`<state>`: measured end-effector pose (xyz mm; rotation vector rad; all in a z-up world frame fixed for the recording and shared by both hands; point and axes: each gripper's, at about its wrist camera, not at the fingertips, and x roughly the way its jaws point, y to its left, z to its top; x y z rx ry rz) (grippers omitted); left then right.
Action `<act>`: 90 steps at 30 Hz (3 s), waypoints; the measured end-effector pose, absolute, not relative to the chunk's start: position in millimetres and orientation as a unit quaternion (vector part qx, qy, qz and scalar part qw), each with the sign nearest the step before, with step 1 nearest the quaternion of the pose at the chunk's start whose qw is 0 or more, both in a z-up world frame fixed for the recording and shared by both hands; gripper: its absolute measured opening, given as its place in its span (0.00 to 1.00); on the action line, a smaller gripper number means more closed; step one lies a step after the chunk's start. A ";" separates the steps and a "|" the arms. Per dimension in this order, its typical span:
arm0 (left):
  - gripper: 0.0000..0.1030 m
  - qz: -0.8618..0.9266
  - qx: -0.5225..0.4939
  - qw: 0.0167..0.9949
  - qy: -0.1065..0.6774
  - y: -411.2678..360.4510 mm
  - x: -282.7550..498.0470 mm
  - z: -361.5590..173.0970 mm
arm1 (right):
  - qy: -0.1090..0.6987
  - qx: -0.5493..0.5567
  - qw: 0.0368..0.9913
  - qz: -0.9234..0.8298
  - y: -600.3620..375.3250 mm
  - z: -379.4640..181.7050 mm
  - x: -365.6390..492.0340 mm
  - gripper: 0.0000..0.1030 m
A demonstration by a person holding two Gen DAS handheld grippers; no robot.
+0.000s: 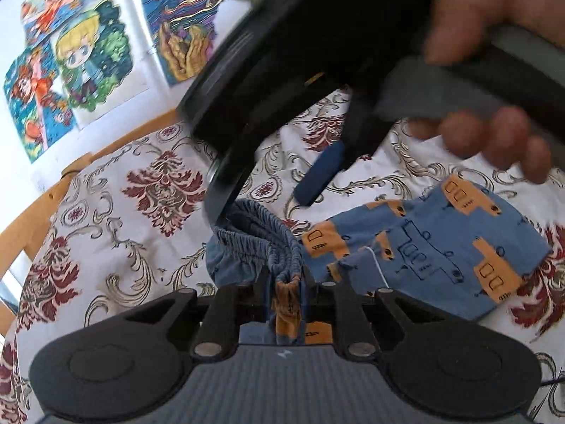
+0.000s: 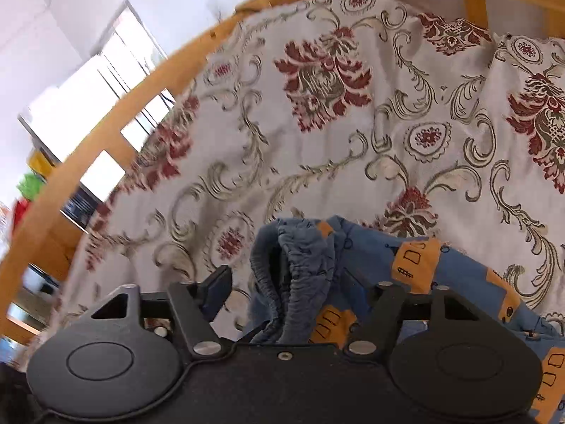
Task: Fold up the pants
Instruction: 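Grasp the gathered waistband with the right gripper beside the left gripper, then lay the folded pants down and open both grippers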
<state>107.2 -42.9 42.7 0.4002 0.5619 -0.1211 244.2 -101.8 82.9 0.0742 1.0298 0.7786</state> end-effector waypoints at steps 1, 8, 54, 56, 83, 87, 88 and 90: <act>0.15 -0.062 0.200 0.939 0.274 -44.3 106.4 41.7 | 0.480 0.037 0.800 0.358 -102.7 80.9 242.9 0.47; 0.15 -0.073 0.213 0.936 0.271 -47.3 105.2 37.2 | 0.463 0.089 0.807 0.355 -124.7 76.2 236.6 0.17; 0.16 -0.191 0.243 0.914 0.263 -170.9 111.9 33.6 | 0.444 0.191 0.833 0.271 -307.4 45.6 216.6 0.17; 0.16 -0.197 0.245 0.911 0.266 -175.5 113.4 29.1 | 0.445 0.191 0.833 0.269 -312.1 40.8 216.6 0.17; 0.38 -0.286 0.212 0.884 0.302 -202.1 127.5 -5.0 | 0.396 0.130 0.881 0.227 -364.6 11.0 193.8 0.48; 0.50 -0.305 0.157 0.887 0.310 -171.0 117.9 5.1 | 0.368 0.079 0.906 0.193 -365.7 24.7 181.4 0.69; 0.52 -0.303 0.134 0.890 0.315 -158.9 117.8 8.8 | 0.360 0.067 0.912 0.186 -362.7 28.2 176.9 0.76; 0.64 -0.285 0.091 0.898 0.323 -134.7 122.0 16.1 | 0.339 0.038 0.924 0.175 -351.0 34.6 167.3 0.83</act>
